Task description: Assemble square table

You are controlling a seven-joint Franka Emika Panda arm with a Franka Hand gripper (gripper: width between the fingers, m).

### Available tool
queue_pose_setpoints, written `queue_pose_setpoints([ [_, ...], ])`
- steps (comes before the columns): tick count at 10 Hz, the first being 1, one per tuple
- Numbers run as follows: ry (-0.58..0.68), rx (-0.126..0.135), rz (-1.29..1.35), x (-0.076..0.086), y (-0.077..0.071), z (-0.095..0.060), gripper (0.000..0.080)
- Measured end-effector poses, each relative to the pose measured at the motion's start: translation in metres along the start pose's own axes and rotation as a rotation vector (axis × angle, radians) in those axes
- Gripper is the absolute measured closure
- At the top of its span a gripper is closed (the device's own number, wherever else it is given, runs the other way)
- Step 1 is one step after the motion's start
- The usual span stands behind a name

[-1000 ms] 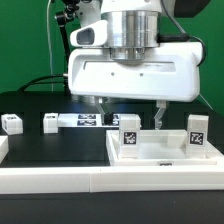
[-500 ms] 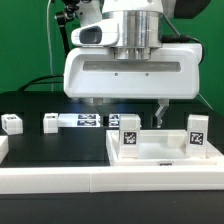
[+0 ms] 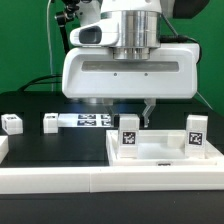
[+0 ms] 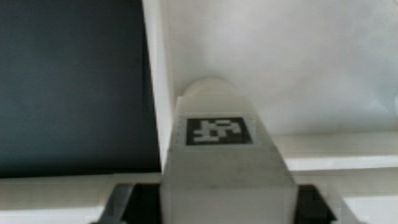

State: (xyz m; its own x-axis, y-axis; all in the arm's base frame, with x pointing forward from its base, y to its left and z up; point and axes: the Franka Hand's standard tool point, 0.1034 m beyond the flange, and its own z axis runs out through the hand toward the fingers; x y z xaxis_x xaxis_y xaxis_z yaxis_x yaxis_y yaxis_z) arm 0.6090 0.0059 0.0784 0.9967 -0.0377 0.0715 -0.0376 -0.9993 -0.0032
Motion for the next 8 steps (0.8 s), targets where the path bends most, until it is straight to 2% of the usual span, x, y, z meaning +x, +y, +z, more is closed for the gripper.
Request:
queue_pose_setpoints([
  [4, 0.000, 0.003, 0.211, -0.0001, -0.0002, 0.0001, 0.0509],
  [8, 0.027, 0.036, 0.663, -0.0024, 0.0010, 0.0012, 0.0509],
])
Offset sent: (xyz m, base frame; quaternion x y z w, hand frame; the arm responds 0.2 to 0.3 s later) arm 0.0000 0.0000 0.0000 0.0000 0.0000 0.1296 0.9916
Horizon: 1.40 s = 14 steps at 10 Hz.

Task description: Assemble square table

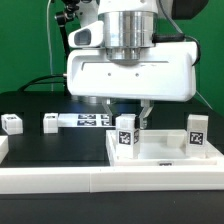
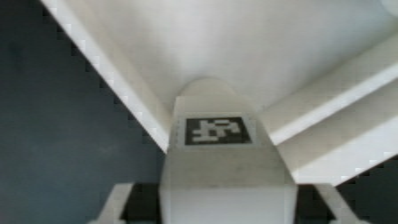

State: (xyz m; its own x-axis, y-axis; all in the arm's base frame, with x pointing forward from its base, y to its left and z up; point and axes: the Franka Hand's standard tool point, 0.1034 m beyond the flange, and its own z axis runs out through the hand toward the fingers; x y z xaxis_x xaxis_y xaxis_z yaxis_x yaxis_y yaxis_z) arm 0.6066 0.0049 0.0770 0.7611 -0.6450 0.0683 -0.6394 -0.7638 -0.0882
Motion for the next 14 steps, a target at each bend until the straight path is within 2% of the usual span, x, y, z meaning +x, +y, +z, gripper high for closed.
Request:
queue_pose_setpoints([
  [7, 0.003, 0.000, 0.671, -0.0011, -0.0006, -0.0001, 0.0509],
  [12, -0.024, 0.018, 0.882, 0.0027, 0.0012, -0.0007, 0.0509],
  [14, -0.024, 0.018, 0.852, 0.0021, 0.0007, -0.0004, 0.0509],
])
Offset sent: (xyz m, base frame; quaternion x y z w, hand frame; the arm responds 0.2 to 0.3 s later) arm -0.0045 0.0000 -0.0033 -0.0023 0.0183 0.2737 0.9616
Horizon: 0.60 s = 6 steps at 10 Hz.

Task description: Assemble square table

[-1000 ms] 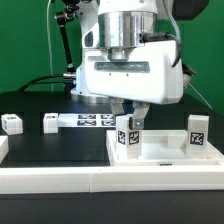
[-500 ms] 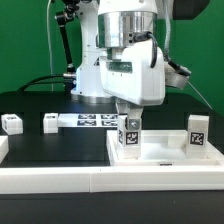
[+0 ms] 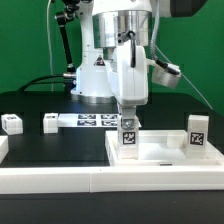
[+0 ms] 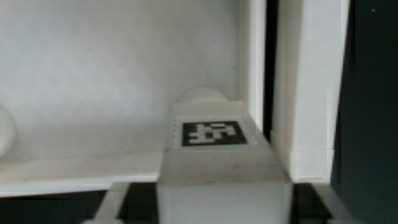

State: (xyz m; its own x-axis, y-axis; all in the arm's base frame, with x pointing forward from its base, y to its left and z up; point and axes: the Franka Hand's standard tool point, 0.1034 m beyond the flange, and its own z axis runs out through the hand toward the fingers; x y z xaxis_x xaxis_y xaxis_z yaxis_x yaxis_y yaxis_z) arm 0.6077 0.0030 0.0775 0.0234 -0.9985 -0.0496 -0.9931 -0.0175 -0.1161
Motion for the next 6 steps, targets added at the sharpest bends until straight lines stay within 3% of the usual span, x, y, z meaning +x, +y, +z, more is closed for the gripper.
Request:
queue_pose_setpoints([
  [2, 0.000, -0.001, -0.070, 0.0008, 0.0002, 0.0003, 0.0258],
  [3, -0.001, -0.005, -0.187, 0.0008, 0.0006, 0.0003, 0.0258],
  [4, -0.006, -0.016, -0.312, -0.0008, 0.0010, 0.0000, 0.0172],
  [6, -0.010, -0.017, -0.499, -0.0036, 0.0011, 0.0008, 0.0157],
])
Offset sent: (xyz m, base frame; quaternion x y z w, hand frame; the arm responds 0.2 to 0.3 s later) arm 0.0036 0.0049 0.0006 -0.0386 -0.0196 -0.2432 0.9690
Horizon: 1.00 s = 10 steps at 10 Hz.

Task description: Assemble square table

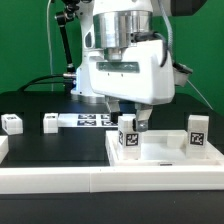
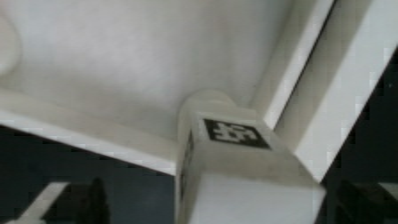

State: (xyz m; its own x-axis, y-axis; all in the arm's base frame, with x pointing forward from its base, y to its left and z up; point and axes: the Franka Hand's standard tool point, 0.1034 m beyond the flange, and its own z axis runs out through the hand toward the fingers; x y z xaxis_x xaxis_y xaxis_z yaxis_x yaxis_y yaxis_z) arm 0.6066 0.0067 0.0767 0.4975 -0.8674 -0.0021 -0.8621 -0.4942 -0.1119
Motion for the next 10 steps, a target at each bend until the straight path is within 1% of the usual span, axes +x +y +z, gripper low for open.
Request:
queue_pose_setpoints([
  [6, -0.001, -0.004, -0.463, 0.0005, 0.0014, 0.0020, 0.0150],
  [8, 0.002, -0.011, -0.617, 0.0005, 0.0015, 0.0021, 0.0150],
  [10, 0.002, -0.012, -0.750, 0.0010, 0.0017, 0.0020, 0.0150],
])
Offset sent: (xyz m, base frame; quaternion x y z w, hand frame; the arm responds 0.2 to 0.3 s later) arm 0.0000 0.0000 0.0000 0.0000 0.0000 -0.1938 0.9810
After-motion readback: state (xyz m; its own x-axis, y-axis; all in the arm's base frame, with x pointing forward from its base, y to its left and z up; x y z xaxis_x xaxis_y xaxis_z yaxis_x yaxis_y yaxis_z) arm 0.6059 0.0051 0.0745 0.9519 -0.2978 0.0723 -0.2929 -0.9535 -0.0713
